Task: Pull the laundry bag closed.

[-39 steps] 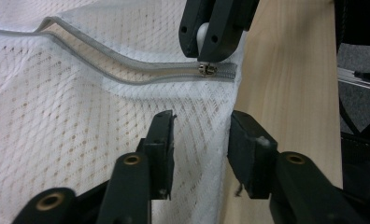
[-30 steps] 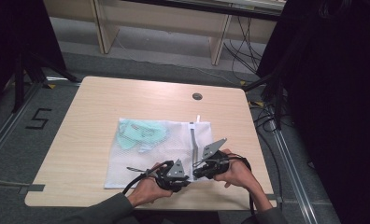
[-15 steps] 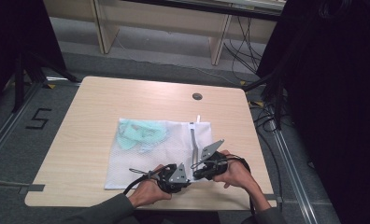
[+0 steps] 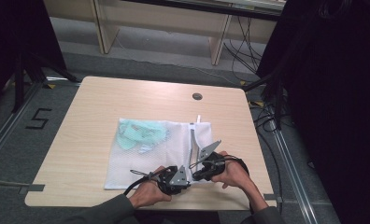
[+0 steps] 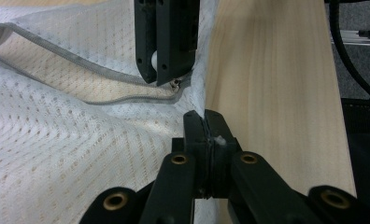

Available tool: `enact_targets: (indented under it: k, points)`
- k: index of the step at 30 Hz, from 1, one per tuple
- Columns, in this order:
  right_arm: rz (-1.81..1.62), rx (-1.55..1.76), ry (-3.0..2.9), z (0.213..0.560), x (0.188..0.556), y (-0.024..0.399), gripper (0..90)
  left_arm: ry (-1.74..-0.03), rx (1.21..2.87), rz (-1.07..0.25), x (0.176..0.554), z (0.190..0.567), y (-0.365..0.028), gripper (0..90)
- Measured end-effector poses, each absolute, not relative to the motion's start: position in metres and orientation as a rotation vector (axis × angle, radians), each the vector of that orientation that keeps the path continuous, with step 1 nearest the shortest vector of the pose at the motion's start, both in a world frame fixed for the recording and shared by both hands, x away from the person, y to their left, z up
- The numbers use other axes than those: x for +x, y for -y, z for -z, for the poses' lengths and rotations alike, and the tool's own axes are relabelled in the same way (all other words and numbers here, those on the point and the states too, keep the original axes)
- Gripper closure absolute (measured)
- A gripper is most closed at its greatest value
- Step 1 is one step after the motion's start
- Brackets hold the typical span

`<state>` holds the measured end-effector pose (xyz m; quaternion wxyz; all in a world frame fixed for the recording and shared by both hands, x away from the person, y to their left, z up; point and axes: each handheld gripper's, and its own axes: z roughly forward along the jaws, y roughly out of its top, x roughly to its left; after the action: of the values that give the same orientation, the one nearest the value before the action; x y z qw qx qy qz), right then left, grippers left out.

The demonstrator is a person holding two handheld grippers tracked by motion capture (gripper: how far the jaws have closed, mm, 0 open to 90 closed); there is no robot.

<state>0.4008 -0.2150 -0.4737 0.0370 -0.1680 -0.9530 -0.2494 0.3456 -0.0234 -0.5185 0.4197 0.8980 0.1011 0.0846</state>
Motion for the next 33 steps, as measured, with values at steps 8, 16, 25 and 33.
enact_targets:
  k: [8, 16, 25, 33]
  points:
    - [0.784, -0.513, 2.937, 0.478, 0.405, 0.215, 86.9, -0.234, 2.271, -0.217, 0.347, 0.518, 0.022, 89.1]
    - [0.772, -0.563, 2.958, 0.479, 0.406, 0.214, 86.9, -0.238, 2.264, -0.227, 0.346, 0.518, 0.022, 89.1]
    - [0.809, -0.578, 2.939, 0.478, 0.413, 0.217, 86.9, -0.289, 2.233, -0.191, 0.348, 0.514, 0.020, 89.1]
    - [0.811, -0.566, 2.941, 0.479, 0.416, 0.215, 86.9, -0.234, 2.288, -0.193, 0.351, 0.514, 0.018, 89.0]
